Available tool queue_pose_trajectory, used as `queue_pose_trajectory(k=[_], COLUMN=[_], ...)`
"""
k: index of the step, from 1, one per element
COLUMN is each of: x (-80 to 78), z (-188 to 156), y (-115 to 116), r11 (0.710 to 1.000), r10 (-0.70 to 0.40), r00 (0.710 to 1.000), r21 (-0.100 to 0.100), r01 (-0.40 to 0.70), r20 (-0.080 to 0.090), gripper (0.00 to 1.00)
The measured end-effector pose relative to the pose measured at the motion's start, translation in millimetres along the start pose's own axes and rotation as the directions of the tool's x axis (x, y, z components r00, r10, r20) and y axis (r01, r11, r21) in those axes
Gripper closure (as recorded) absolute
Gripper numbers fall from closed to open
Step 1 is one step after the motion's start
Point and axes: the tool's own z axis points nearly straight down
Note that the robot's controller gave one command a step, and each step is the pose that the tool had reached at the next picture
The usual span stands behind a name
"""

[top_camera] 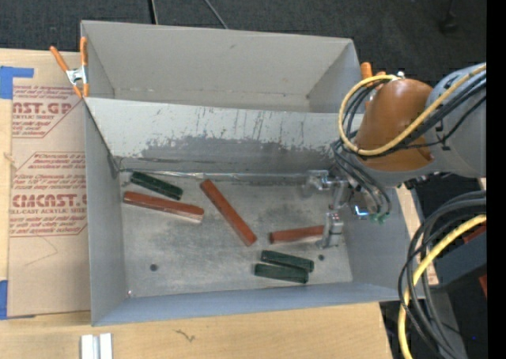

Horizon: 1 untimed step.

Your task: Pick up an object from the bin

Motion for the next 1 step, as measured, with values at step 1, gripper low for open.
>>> queue_pose_trajectory(k=[1], x=[14.5], z=[37.3], y=[5.1], r11=[0.998], r10=[0.056], r00=[0.998], r21=[0.0], r01=[-0.056], r20=[-0.003], gripper=[0.0])
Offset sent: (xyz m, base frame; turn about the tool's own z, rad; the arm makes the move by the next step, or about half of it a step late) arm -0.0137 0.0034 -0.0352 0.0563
